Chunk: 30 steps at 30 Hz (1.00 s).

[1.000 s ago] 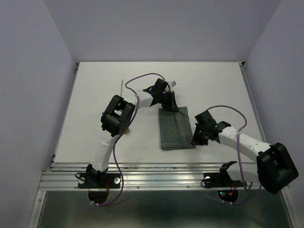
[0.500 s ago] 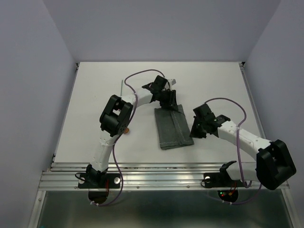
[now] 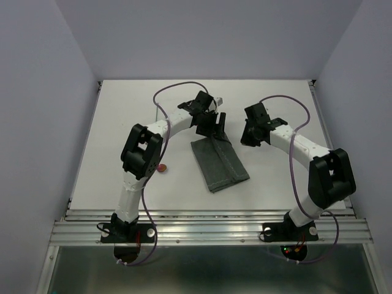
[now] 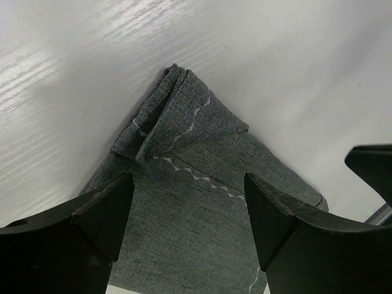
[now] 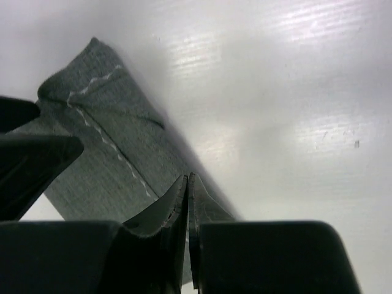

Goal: Fold the napkin into a case and place the utensils inside
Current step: Fold the lower triangle-folded napkin at the center of the board, then pick up the 2/3-rectangle-folded napkin from the center of the board.

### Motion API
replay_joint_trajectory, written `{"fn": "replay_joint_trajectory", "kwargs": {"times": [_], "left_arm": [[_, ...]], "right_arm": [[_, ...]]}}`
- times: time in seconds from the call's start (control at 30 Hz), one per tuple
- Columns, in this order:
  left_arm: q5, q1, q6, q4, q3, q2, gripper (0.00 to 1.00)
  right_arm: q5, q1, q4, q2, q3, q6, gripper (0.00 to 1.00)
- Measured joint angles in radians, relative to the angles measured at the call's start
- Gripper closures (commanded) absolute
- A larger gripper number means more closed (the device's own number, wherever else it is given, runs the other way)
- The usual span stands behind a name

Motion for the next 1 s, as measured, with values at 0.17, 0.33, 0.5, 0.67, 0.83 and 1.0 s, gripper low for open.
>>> {"fn": "replay_joint_trajectory", "kwargs": {"times": [0.17, 0.33, 0.5, 0.67, 0.83, 1.0], "left_arm": [[-0.014, 0.006, 0.002, 0.006, -0.01, -0.032, 0.29], [-0.009, 0.02, -0.014, 0.028, -0.086, -0.089, 0.32], [0.007, 0.062, -0.054, 0.092, -0.253, -0.232, 0.35], [0.002, 0.142, -0.117, 0.163, -0.459, -0.415, 0.4], [0.006, 0.208, -0.169, 0.247, -0.628, -0.467, 0.43], [0.025, 0.21, -0.197, 0.27, -0.721, -0.439, 0.43]], "right_arm": [[-0.004, -0.016, 0.025, 0.094, 0.061, -0.036, 0.91], [-0.014, -0.016, 0.05, 0.137, 0.035, -0.044, 0.92], [-0.018, -0.016, 0.064, 0.142, -0.048, -0.044, 0.92], [-0.04, -0.016, 0.113, 0.134, -0.122, -0.044, 0.92], [-0.066, -0.013, 0.151, 0.079, -0.193, -0.026, 0.92], [-0.086, 0.059, 0.172, 0.017, -0.266, 0.042, 0.92]]}}
